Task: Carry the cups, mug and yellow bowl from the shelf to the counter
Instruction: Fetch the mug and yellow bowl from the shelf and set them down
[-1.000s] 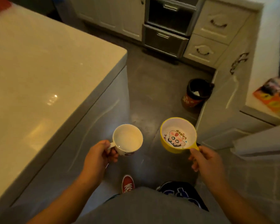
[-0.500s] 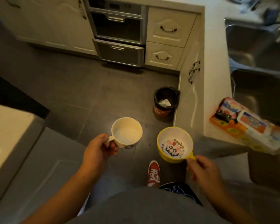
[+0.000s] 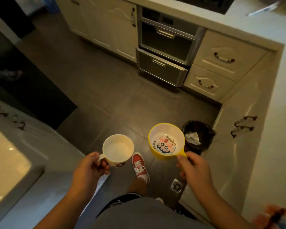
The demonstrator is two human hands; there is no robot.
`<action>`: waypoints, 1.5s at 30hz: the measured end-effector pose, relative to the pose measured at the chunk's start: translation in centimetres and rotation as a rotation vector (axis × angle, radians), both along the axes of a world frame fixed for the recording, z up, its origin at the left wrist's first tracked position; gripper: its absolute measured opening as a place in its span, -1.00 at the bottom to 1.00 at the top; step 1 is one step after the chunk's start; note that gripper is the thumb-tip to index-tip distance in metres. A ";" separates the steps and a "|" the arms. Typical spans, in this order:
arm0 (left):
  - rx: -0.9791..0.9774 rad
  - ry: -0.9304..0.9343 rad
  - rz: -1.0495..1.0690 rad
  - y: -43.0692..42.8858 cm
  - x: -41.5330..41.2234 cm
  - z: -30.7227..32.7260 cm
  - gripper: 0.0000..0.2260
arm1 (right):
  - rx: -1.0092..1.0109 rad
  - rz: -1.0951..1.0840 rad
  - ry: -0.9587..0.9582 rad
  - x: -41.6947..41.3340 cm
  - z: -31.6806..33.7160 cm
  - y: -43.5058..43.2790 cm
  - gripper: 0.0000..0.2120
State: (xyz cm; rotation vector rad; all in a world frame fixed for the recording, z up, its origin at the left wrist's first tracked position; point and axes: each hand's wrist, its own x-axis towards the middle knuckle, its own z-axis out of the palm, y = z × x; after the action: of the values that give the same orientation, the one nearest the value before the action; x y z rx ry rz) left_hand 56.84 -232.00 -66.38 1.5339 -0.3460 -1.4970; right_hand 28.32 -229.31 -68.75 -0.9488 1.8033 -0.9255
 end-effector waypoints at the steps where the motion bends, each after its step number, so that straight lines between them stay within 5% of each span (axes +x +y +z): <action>1: -0.011 -0.007 0.008 -1.6 0.3 -0.5 -0.71 | -0.014 0.010 -0.002 0.3 -0.2 -2.4 -0.78; 19: -0.056 0.034 -0.021 -34.2 -6.0 -1.4 -0.70 | -0.035 0.032 0.017 -8.7 -0.7 -31.5 -0.73; 29: -0.020 0.053 0.112 -50.2 -10.3 -1.7 -0.74 | 0.017 0.228 -0.074 -14.3 -1.5 -51.6 -0.67; 45: 0.014 -0.019 0.482 -61.6 4.0 -1.8 -0.72 | -0.034 0.658 -0.079 6.2 0.1 -80.6 -0.78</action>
State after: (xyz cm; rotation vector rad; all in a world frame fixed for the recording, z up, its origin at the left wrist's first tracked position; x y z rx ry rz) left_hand 60.88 -293.56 -68.21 1.5105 0.0282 -1.1068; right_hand 34.52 -309.89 -68.61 -1.3882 1.2737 -0.5618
